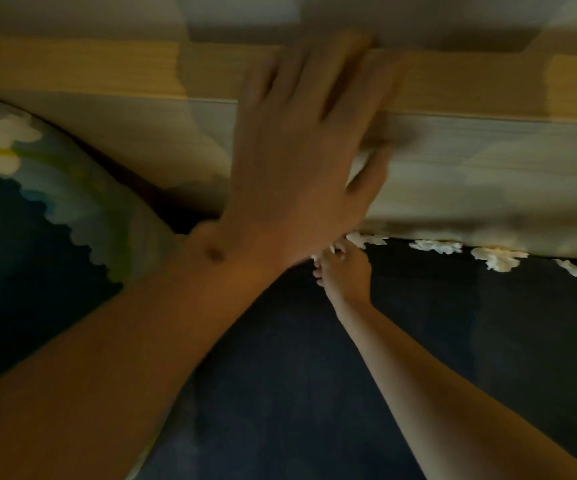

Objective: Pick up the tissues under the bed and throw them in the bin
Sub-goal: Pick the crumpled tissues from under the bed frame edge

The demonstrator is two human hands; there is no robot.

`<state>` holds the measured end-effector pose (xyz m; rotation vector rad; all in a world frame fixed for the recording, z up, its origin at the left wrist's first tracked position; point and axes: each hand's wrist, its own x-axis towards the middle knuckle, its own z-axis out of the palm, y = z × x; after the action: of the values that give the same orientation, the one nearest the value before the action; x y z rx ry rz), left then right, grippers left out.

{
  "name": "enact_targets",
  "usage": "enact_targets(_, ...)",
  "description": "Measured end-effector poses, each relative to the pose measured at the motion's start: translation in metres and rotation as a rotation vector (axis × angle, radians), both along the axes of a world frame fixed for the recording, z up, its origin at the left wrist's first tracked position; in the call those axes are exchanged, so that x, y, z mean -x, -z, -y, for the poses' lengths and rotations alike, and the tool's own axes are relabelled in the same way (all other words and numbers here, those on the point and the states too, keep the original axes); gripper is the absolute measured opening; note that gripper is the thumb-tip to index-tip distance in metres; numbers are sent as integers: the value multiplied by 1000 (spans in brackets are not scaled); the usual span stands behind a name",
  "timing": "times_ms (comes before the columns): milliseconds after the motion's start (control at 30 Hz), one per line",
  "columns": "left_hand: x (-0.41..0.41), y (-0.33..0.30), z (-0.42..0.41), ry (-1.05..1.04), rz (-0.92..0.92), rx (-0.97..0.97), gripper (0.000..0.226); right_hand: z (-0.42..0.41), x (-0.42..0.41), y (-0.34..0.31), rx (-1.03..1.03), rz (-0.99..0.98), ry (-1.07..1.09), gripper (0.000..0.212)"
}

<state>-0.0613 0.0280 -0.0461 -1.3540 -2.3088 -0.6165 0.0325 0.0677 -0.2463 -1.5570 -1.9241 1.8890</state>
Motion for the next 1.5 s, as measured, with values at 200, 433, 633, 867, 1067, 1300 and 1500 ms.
enact_targets(200,-100,85,48,-205,639,-200,23,-32,-87,-65,6,-188,-141,14)
enact_targets(433,-136,135,14,-342,1716,-246,29,-30,-114,-81,-136,-176,-408,32)
enact_targets(633,-112,174,30,-833,1278,-179,26,-51,-80,-34,-183,71,-398,35)
enact_targets(867,-67,177,37,-1058,1906,-652,12,-69,-11,35,50,199,138,43)
enact_targets(1067,-68,179,37,-711,2096,-835,14,-70,-3,50,51,201,190,11)
enact_targets(1300,-75,182,19,-868,2104,-720,40,-68,-52,17,166,-12,150,18)
enact_targets(1500,-87,179,6,-934,2118,-634,32,-65,-43,20,199,35,164,52)
